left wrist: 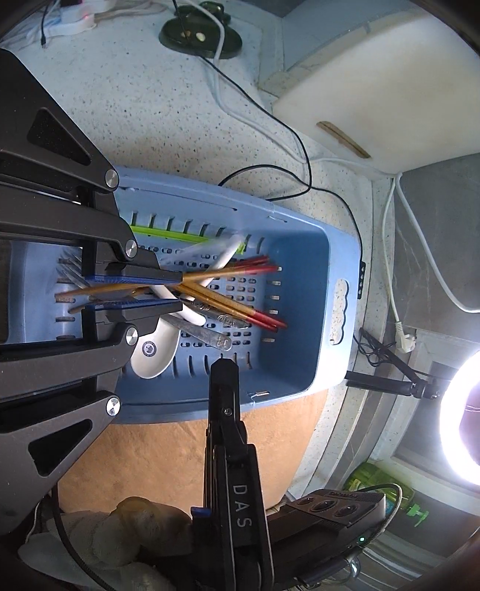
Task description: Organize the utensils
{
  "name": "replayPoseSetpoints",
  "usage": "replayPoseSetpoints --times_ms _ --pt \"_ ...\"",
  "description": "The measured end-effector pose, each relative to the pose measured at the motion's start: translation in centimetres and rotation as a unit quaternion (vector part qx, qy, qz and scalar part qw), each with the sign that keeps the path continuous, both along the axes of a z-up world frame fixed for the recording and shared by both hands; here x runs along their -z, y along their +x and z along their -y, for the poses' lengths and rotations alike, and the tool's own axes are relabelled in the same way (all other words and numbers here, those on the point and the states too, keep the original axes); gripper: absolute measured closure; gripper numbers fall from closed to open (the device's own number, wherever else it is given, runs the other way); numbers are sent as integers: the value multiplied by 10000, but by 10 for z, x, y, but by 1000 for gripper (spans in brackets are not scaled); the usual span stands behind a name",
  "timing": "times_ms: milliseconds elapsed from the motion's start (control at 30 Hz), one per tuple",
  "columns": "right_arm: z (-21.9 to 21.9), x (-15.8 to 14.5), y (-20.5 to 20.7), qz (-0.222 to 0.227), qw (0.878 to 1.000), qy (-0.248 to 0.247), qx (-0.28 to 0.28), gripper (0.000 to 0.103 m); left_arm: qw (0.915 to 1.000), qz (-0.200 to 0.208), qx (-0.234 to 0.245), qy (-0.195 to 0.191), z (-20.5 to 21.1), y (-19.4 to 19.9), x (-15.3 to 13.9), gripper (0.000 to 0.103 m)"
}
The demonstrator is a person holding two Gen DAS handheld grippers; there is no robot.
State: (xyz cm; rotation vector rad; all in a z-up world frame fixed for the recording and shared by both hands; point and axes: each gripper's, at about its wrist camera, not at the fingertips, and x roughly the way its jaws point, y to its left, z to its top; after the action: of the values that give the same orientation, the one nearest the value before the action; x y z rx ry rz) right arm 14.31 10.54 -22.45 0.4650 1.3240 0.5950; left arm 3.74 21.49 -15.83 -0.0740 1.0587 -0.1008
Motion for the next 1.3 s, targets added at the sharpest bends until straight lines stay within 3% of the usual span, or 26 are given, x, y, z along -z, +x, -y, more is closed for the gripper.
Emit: replayPoseSetpoints --times_ms 133,367,533,667,733,867,967,1100,1300 --pt "-1 -2 -6 128 9999 -80 -62 93 10000 67 -10 15 0 -5 -5 89" --pt "8 -11 -17 379 9989 -213 -200 89 9997 212 -92 110 8 -18 -16 88" --pt "16 -20 -23 594 9966 -346 -456 84 9988 361 -279 202 17 -31 -27 71" --pt "23 -31 -29 820 9934 -418 -683 76 9969 498 -537 284 29 -41 -39 65" --pt "28 -37 -33 922 9915 -460 -798 75 9958 540 -692 278 35 -45 -42 53" --pt "38 -47 -40 1194 9861 -597 -988 69 9917 662 -1027 406 49 -56 -49 51" --pt "48 -55 -48 1473 9794 -732 -1171 61 9883 763 -1255 420 61 -64 -54 43" --pt "65 -66 -60 2062 9638 -991 -1369 51 9814 940 -1613 454 75 -79 -63 42" --pt "85 -78 -81 2751 9371 -1316 -1698 50 9726 1046 -2009 517 93 -98 -67 33"
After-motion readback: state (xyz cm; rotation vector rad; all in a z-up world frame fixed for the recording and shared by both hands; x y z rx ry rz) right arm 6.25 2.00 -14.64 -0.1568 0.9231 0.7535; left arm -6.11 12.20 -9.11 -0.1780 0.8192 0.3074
